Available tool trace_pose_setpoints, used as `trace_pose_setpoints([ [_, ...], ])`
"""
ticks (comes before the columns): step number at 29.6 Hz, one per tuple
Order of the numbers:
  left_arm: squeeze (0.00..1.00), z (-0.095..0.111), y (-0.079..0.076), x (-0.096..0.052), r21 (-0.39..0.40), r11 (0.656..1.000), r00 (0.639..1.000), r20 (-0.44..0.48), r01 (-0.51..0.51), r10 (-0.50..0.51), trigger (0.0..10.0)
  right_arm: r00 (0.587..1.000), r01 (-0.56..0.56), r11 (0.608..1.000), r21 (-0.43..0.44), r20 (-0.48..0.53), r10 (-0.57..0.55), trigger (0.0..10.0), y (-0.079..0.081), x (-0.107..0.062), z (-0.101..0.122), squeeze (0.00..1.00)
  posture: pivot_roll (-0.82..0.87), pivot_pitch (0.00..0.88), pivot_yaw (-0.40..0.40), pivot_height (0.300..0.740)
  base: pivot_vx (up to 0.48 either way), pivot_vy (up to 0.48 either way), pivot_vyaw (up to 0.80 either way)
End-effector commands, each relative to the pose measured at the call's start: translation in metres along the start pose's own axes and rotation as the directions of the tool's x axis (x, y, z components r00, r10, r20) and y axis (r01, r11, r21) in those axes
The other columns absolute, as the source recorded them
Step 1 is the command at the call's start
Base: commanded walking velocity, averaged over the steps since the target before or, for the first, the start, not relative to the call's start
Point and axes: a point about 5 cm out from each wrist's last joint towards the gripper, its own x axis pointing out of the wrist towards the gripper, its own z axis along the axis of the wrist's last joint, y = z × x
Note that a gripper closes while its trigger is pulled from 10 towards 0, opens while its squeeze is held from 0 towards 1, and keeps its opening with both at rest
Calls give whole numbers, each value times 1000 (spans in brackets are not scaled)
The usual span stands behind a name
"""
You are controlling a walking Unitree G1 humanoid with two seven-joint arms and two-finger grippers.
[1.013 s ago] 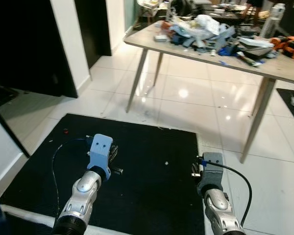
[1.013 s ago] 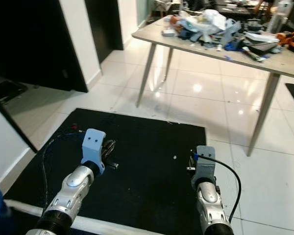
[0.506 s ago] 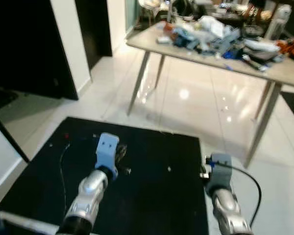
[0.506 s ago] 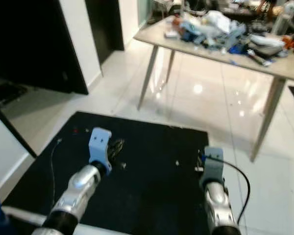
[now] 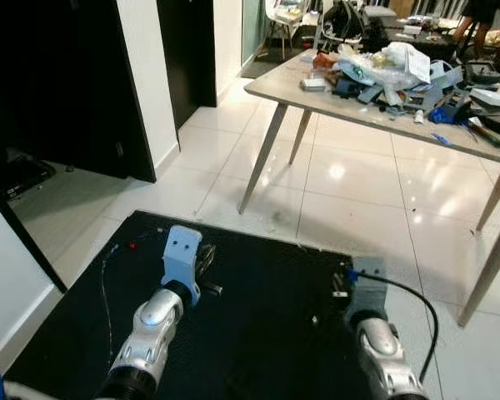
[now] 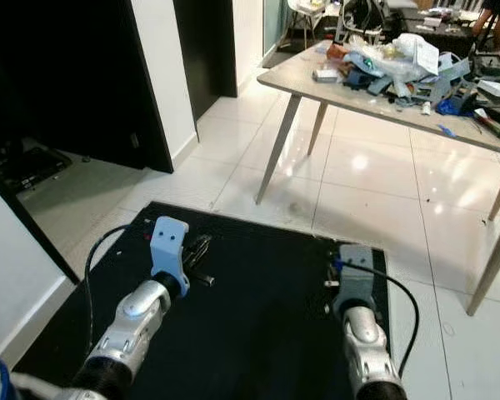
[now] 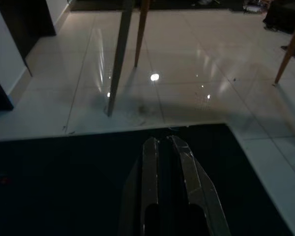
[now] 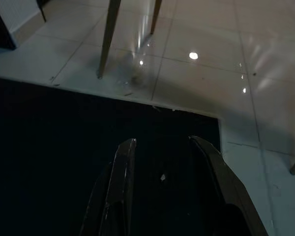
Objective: Picking trash to rubbish bin
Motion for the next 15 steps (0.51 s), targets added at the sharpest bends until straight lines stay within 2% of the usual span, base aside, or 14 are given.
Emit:
trace_pose_setpoints([
  [1,0,-1,-1,0,7,1000,1000,-3,4,-4,10000,1000,-7,1000,13,-16,7,10000,1,-3,-5,0,-95,50,44,740,416,0,-425],
  [15,0,0,-1,0,15,1000,1000,2,10,-10,10000,1000,-5,1000,17,-21,5,10000,1,-4,-6,0,-94,42,49,740,416,0,-800],
])
